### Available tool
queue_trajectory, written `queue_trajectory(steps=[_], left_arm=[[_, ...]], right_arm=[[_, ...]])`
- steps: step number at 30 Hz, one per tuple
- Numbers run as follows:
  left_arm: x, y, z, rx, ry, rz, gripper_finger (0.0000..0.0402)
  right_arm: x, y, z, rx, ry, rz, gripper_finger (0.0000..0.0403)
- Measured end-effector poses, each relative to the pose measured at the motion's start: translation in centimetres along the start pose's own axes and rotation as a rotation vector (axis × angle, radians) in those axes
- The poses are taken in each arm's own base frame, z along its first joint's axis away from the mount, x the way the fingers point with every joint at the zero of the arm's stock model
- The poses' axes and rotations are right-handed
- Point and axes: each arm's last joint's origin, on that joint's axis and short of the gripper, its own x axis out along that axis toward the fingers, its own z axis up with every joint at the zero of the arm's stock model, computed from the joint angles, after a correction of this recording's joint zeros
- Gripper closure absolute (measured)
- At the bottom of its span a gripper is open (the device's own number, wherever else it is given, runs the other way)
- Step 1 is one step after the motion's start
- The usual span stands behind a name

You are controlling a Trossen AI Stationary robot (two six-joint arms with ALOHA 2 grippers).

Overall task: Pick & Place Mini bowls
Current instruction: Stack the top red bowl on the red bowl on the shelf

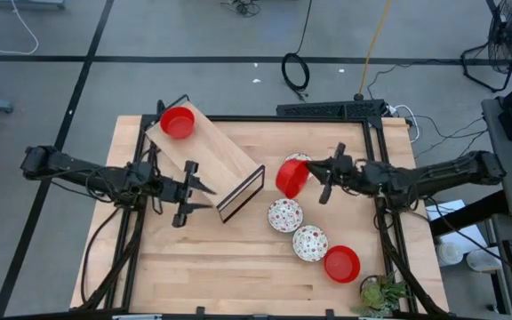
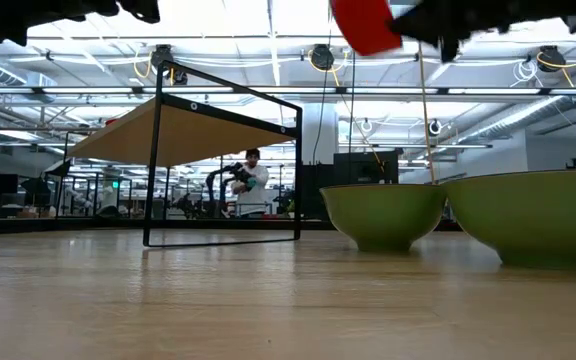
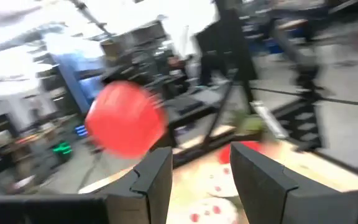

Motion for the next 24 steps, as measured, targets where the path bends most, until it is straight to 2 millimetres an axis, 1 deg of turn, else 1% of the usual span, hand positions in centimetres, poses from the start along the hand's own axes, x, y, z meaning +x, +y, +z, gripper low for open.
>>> queue_trajectory(steps=[4, 6, 9, 12, 14, 17, 20, 24], left_arm=[[1.3, 0.6, 0.3, 0.040, 0.018, 0.145, 0.0236], [2.1, 0.8, 0.5, 0.075, 0.042, 0.204, 0.0236], [3.6, 0.7, 0.8, 0.158, 0.098, 0.265, 0.0236], [5.4, 0.6, 1.3, 0.269, 0.129, 0.331, 0.0236], [6.6, 0.7, 1.9, 0.317, 0.150, 0.413, 0.0236], [8.4, 0.9, 2.8, 0.346, 0.160, 0.505, 0.0236], [10.0, 1.1, 2.7, 0.380, 0.188, 0.506, 0.0236], [11.8, 1.9, 2.8, 0.413, 0.207, 0.539, 0.0236]], right_arm=[[1.2, 1.2, 0.6, -0.209, -0.174, -0.005, 0.0402], [1.8, 1.6, 0.6, -0.302, -0.249, -0.054, 0.0402], [2.6, 2.0, 0.6, -0.370, -0.365, -0.182, 0.0402], [3.1, 2.1, 0.1, -0.405, -0.461, -0.278, 0.0402], [3.9, 2.4, -0.3, -0.478, -0.445, -0.301, 0.0403], [5.2, 2.7, -0.1, -0.539, -0.425, -0.348, 0.0403], [6.7, 3.1, 0.3, -0.604, -0.422, -0.375, 0.0403], [8.3, 3.2, 1.2, -0.621, -0.467, -0.383, 0.0403]])
